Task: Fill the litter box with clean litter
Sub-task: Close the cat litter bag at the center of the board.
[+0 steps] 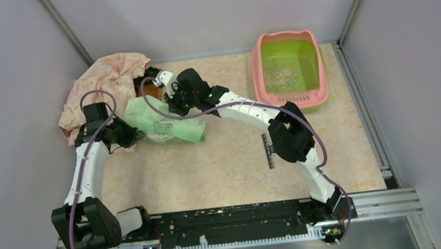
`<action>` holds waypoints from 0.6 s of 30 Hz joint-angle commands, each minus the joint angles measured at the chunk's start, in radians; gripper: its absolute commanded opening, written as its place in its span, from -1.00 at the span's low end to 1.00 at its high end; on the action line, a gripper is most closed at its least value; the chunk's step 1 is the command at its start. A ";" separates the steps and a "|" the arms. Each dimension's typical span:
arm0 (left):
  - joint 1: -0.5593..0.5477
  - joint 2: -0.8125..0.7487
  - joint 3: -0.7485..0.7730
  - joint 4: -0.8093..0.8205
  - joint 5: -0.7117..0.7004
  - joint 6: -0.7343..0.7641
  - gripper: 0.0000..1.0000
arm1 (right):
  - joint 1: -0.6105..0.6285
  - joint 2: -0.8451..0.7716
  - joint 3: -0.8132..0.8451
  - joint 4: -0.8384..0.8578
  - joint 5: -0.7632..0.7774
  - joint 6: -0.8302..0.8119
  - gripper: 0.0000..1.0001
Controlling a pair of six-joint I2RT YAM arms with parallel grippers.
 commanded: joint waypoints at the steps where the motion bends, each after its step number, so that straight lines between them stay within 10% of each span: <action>1: 0.001 -0.050 0.079 -0.084 0.129 -0.015 -0.69 | 0.039 -0.093 -0.041 0.057 -0.006 -0.031 -1.00; 8: 0.000 -0.195 0.099 -0.091 0.169 -0.122 0.18 | 0.061 -0.129 -0.109 0.125 0.019 -0.051 -1.00; 12: 0.000 -0.159 0.115 -0.096 0.195 -0.163 0.22 | 0.068 -0.148 -0.139 0.155 0.026 -0.057 -1.00; 15: -0.001 -0.123 0.110 -0.049 0.222 -0.201 0.95 | 0.074 -0.161 -0.165 0.186 0.032 -0.058 -1.00; 18: -0.007 -0.085 0.116 -0.037 0.247 -0.234 0.97 | 0.082 -0.173 -0.191 0.213 0.043 -0.064 -1.00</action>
